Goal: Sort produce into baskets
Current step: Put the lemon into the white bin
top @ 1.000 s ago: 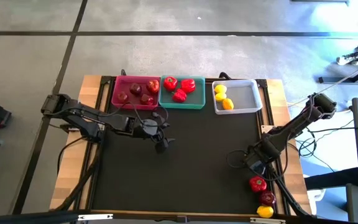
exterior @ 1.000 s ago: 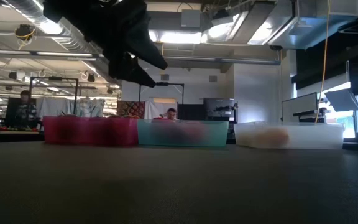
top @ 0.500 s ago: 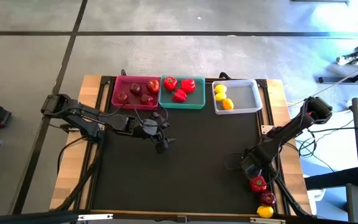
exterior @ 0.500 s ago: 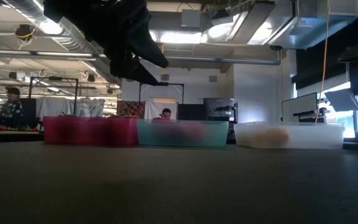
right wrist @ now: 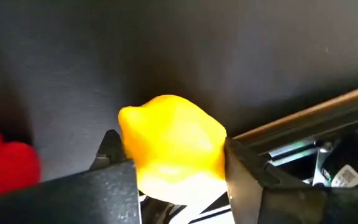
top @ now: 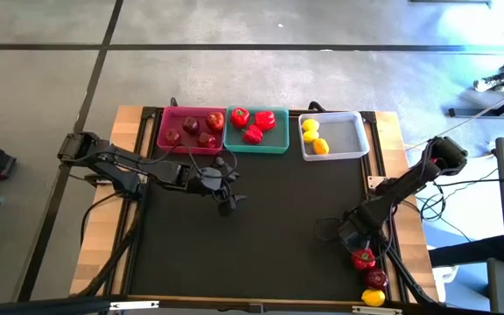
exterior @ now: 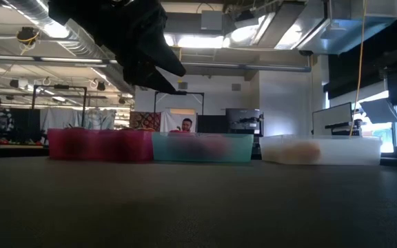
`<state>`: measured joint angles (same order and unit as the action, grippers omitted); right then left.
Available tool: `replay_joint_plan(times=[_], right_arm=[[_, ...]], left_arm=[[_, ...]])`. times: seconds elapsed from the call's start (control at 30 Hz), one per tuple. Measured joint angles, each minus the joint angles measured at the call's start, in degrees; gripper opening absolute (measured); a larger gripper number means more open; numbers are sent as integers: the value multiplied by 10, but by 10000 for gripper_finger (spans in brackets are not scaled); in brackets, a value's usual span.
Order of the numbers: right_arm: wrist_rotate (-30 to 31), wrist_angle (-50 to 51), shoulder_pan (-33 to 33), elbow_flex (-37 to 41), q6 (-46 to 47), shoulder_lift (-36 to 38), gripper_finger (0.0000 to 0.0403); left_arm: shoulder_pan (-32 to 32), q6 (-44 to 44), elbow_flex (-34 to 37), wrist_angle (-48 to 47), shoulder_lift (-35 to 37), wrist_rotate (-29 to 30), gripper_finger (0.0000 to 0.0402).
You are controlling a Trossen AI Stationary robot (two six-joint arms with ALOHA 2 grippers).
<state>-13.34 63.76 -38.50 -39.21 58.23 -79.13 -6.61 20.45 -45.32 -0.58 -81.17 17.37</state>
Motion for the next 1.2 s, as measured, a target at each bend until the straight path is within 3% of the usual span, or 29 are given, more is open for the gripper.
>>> replay_joint_plan(times=[0.4, 0.73, 0.93, 1.2], right_arm=[[67, 18, 106, -69, -119, 2, 121], [189, 77, 241, -134, -272, 11, 122], [264, 28, 347, -136, -364, 56, 122], [282, -47, 459, -136, -456, 122, 122]], left_arm=[[0, -3, 0, 0, 0, 0, 381], [0, 0, 0, 0, 0, 10, 381], [0, -2, 0, 0, 0, 14, 381], [1, -5, 0, 0, 0, 29, 381]])
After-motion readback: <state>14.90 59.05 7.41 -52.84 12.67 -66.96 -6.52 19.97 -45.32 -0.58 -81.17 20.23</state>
